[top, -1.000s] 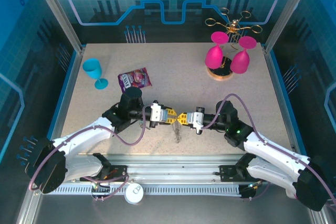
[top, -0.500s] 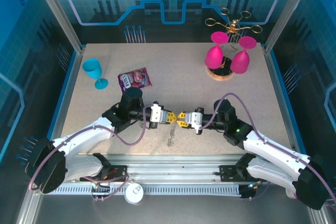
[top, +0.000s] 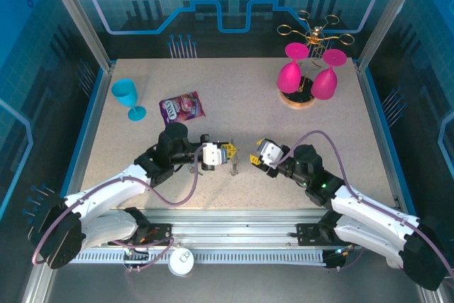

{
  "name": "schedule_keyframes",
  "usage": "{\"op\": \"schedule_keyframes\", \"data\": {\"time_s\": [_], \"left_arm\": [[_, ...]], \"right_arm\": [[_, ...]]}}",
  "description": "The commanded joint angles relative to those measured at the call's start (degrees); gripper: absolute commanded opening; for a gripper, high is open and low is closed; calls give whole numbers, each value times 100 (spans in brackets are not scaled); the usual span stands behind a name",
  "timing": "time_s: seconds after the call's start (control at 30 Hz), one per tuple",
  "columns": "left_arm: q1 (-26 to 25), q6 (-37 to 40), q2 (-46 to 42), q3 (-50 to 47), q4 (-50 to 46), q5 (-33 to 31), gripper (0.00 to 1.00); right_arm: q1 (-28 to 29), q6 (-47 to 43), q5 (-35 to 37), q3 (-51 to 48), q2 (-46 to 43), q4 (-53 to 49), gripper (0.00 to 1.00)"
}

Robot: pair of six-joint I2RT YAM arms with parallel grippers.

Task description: Put the keys on the keyring

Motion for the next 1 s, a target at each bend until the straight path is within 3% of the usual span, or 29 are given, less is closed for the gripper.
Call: {"op": "schedule_keyframes", "data": {"time_s": [0.0, 0.1, 0.23, 0.33, 0.57, 0.7, 0.83, 0.97], "left_arm": [[-9, -898, -132, -40, 474, -501, 0], [-14, -2025, -203, 93, 377, -1087, 0], [24, -3707, -113, 1000, -1172, -2550, 0], [160, -4344, -69, 1334, -1764, -2544, 0], [632, -5200, -224, 1276, -1846, -2205, 0], [913, -5562, -240, 1271, -1939, -1985, 0], [1193, -6127, -232, 1342, -2347, -2510, 0], [1579, -7157, -251, 1376, -2990, -3058, 0]], "right_arm": [[-6, 1406, 934, 190, 36, 8, 42], [-98, 2196, 751, 462, 70, -544, 40], [-102, 2571, 428, 672, 208, -892, 39], [-103, 2623, 377, 682, 262, -826, 39], [-94, 2661, 246, 716, 276, -753, 36], [-33, 2340, -321, 822, 361, -901, 36], [616, 1514, -338, 955, 844, -860, 36], [1348, 872, -143, 1350, 1835, -710, 38]]}}
